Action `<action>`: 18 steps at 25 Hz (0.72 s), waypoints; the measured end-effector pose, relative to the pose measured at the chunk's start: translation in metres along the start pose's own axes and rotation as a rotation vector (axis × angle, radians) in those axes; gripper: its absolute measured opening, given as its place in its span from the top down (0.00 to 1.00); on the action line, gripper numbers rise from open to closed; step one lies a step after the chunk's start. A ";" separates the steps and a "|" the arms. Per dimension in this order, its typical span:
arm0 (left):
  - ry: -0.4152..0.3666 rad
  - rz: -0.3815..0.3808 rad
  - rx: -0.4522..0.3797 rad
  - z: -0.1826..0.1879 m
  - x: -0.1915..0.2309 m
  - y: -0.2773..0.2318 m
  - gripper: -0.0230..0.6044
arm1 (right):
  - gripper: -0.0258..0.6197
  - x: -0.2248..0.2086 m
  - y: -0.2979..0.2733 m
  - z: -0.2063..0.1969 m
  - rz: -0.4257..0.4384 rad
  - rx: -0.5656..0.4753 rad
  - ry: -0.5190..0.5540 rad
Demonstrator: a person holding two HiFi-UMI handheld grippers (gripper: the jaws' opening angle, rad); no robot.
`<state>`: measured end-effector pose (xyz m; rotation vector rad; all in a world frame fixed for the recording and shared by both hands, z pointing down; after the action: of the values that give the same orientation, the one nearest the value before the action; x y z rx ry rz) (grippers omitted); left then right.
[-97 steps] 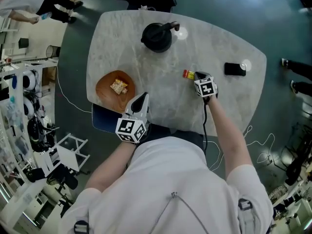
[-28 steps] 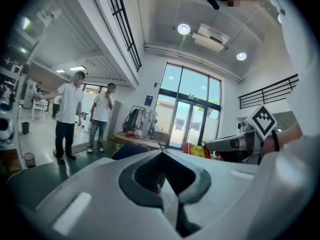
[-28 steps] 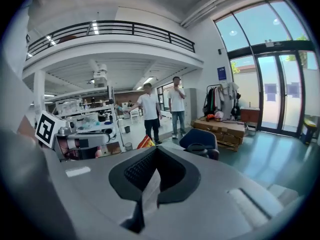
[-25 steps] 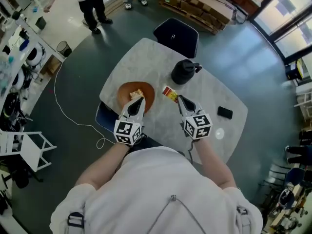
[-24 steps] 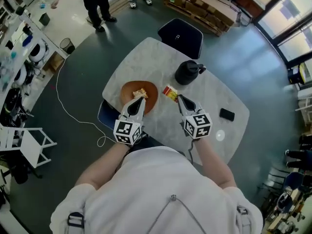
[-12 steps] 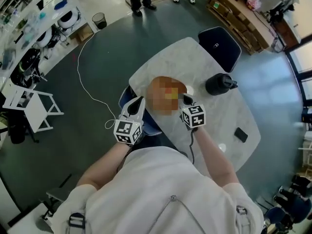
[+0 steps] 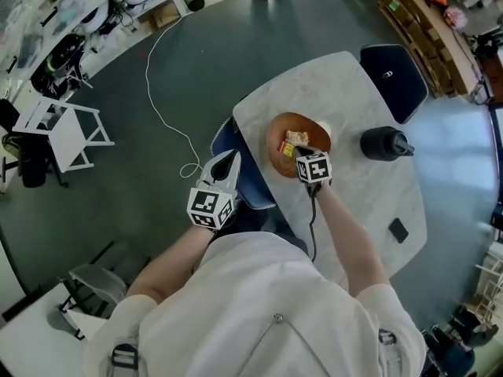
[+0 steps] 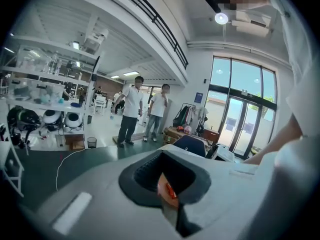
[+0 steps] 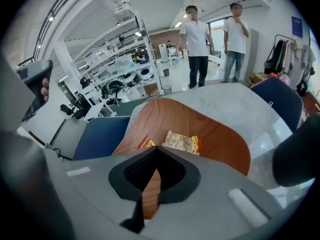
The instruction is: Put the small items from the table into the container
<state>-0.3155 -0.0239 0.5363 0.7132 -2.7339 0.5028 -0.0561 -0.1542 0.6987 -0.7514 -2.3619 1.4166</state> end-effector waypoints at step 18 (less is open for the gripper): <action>0.014 -0.031 0.035 -0.009 0.014 0.007 0.96 | 0.75 0.010 -0.004 -0.006 -0.193 -0.023 0.069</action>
<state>-0.3296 -0.0211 0.5475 0.7567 -2.7024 0.5486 -0.0620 -0.1456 0.7053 -0.5510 -2.3300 1.2658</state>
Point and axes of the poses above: the fingertips, and each gripper's own axes: y backward along the fingers, x to its left, z out of its top, the point moved 10 cm from there along y, backward along the fingers, and after that the axes turned 13 degrees about -z, right-handed, at the moved point
